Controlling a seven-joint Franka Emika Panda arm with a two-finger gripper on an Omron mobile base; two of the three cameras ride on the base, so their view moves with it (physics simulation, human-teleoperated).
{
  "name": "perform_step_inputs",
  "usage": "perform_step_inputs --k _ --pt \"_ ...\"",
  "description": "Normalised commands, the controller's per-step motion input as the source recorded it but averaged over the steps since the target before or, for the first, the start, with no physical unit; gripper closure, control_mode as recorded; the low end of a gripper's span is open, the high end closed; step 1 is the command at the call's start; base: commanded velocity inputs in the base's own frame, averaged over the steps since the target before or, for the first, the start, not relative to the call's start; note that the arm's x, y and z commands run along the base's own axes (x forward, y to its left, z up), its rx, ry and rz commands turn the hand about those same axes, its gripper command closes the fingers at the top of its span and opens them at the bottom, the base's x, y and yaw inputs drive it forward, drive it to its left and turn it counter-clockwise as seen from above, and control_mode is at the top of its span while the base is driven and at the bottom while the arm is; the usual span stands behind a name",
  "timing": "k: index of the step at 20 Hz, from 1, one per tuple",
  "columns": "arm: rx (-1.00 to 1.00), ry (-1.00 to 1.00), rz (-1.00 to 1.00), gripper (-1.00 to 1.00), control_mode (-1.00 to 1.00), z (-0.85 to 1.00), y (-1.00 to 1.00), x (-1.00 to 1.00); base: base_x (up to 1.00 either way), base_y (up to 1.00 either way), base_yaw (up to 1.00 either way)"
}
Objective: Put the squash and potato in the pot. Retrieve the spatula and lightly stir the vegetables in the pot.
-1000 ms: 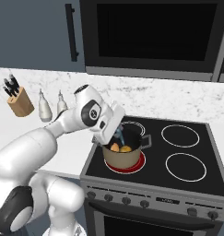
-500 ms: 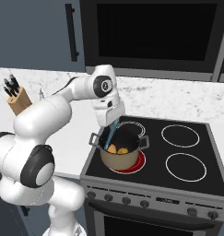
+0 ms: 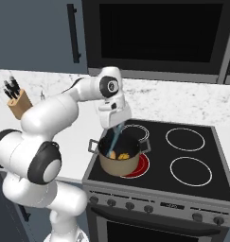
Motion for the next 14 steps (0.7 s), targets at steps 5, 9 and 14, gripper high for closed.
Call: perform_step_inputs --k 5,9,14 --pt "-0.19 -0.26 -0.12 1.0 -1.0 -0.55 0.07 0.08 0.0 0.0 0.0" --pt "-0.18 -0.33 -0.11 1.0 -1.0 -0.51 0.18 0.04 0.0 0.0 0.0" --pt "-0.26 -0.41 -0.18 1.0 -1.0 -0.39 0.07 0.0 0.0 0.0 0.0"
